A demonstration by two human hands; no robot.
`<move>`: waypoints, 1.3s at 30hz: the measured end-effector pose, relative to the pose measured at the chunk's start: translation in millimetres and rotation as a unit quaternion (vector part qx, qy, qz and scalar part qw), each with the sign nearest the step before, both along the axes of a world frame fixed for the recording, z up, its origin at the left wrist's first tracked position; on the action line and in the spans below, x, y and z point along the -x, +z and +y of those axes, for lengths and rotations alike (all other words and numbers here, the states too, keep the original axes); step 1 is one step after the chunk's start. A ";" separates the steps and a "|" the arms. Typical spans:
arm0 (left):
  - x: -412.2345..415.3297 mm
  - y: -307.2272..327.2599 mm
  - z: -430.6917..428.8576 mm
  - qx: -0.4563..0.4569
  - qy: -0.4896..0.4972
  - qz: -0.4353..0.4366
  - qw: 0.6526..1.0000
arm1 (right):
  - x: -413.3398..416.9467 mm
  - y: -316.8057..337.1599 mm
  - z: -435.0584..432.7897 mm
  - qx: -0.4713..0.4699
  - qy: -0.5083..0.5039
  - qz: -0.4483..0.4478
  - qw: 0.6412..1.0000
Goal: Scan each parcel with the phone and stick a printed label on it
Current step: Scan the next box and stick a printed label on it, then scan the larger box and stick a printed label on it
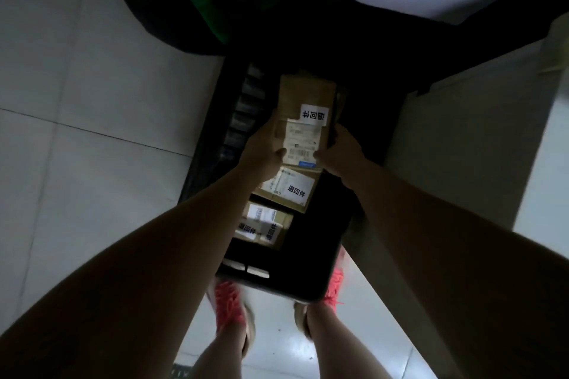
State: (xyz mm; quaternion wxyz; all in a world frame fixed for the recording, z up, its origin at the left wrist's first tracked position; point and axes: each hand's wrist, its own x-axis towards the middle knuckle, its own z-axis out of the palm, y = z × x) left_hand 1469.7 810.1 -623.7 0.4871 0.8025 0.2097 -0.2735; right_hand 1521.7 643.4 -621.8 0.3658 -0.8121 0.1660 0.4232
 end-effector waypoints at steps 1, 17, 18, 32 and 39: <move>3.6 8.0 1.0 -0.006 -0.014 0.004 1.000 | 2.6 7.6 1.1 0.002 0.016 0.005 1.000; -10.3 438.0 -25.8 -0.400 -0.335 -0.248 0.816 | 56.2 462.3 -55.1 0.268 0.251 -0.237 0.899; -12.0 469.6 -38.1 -0.405 -0.346 -0.263 0.804 | 61.8 493.8 -65.9 0.281 0.237 -0.257 0.894; 68.8 686.3 -266.8 -0.404 -0.388 -0.384 0.734 | 167.8 700.2 -314.6 0.319 0.043 -0.366 0.873; 141.0 649.3 -351.5 -0.234 -0.232 -0.211 0.920 | 229.5 667.7 -436.4 0.218 -0.065 -0.341 0.912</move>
